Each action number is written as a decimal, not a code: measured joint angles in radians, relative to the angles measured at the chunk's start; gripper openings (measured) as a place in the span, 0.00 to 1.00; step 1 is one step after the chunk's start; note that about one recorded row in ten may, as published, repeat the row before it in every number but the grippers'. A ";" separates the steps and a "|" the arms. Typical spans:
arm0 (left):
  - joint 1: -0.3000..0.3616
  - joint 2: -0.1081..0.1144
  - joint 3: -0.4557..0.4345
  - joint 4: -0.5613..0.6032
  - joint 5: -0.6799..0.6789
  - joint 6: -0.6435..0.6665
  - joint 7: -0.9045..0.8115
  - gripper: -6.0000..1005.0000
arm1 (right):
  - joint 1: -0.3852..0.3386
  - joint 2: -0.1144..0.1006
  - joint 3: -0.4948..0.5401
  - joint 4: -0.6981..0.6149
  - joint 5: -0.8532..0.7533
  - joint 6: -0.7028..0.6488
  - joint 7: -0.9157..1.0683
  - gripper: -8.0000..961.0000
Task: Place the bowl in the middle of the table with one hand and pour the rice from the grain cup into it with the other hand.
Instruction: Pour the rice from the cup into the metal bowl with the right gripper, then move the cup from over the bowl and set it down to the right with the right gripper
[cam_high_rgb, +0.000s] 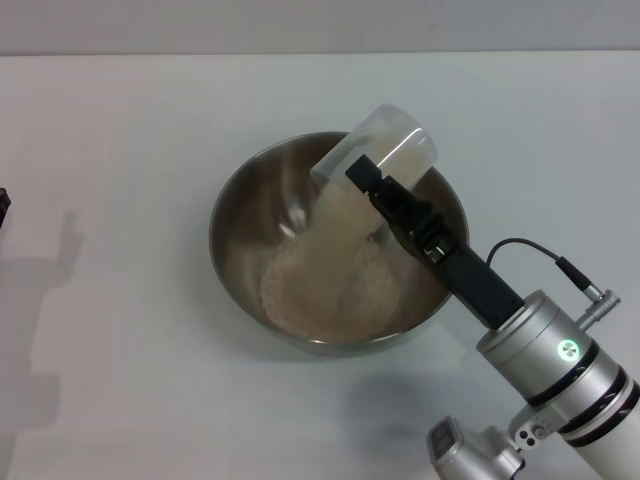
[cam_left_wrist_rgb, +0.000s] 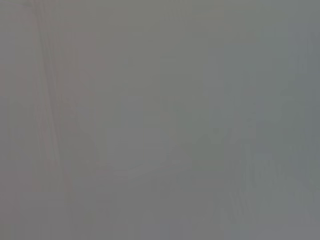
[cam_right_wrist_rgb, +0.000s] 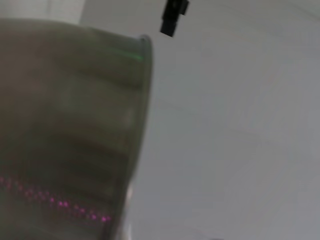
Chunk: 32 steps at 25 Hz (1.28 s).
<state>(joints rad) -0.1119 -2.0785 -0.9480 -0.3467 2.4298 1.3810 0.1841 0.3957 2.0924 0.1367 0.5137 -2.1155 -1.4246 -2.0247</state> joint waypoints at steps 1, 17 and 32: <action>0.000 0.000 0.000 0.000 0.000 0.000 0.000 0.80 | 0.000 0.000 0.000 0.002 0.000 0.006 -0.023 0.02; -0.001 0.000 0.000 -0.001 0.000 0.006 0.000 0.80 | -0.002 0.000 -0.006 0.041 -0.001 0.076 -0.316 0.02; 0.000 0.000 0.001 -0.002 0.000 0.006 0.000 0.80 | -0.017 0.000 0.038 0.114 -0.004 -0.017 0.231 0.02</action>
<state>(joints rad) -0.1123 -2.0785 -0.9467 -0.3483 2.4298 1.3865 0.1841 0.3789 2.0923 0.1744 0.6275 -2.1195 -1.4414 -1.7938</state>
